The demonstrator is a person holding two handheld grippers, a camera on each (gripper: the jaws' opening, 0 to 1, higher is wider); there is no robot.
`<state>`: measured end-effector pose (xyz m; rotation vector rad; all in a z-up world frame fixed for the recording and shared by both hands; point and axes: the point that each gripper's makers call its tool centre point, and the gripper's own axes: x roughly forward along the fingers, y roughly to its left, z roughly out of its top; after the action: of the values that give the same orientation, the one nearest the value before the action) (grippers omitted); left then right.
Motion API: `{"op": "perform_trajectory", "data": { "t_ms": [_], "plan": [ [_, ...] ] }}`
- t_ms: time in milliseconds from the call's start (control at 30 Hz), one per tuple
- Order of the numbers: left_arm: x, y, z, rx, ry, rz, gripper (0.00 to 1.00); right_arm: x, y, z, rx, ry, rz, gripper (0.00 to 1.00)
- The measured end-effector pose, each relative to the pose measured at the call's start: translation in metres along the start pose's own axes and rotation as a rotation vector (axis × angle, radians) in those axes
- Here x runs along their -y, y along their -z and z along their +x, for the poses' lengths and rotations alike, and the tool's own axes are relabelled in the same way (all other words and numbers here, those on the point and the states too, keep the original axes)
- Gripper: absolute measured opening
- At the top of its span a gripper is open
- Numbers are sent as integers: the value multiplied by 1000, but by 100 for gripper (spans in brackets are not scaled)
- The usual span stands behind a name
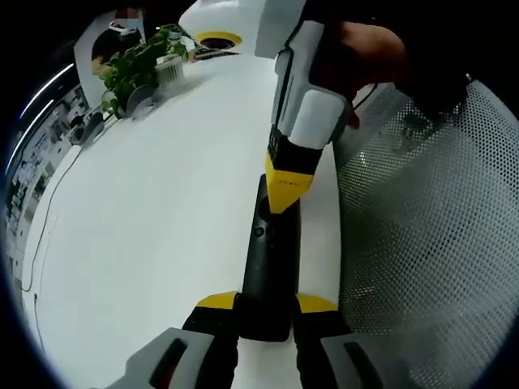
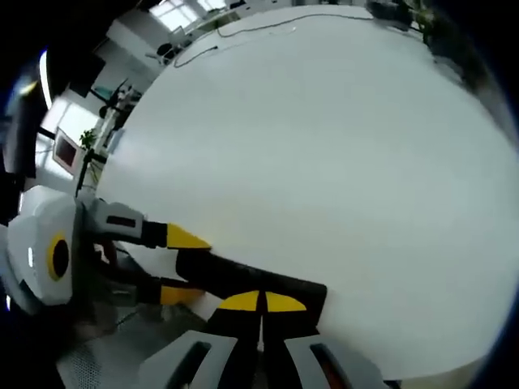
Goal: Press the specified remote control buttons in sequence, fully releasing each button before pressing the next.
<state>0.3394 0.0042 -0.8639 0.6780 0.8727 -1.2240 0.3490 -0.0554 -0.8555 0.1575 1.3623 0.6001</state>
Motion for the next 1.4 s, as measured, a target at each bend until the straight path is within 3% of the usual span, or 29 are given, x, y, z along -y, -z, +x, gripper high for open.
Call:
{"op": "perform_trajectory", "data": {
  "t_ms": [333,567,933,1200,1400],
  "plan": [
    [1,-2,1,-7,2,16,24,-3,0,0,-30,13,-13,0],
    [7,-6,4,-12,17,15,24,-7,-7,0,16,-41,31,0],
    [9,-8,5,-33,13,37,24,-15,-6,7,7,-72,24,0],
    [9,-8,6,-43,14,38,24,-15,-6,9,19,-50,-25,0],
    [9,-9,6,-42,15,36,24,-12,-9,10,30,-50,2,0]
  ]
}}
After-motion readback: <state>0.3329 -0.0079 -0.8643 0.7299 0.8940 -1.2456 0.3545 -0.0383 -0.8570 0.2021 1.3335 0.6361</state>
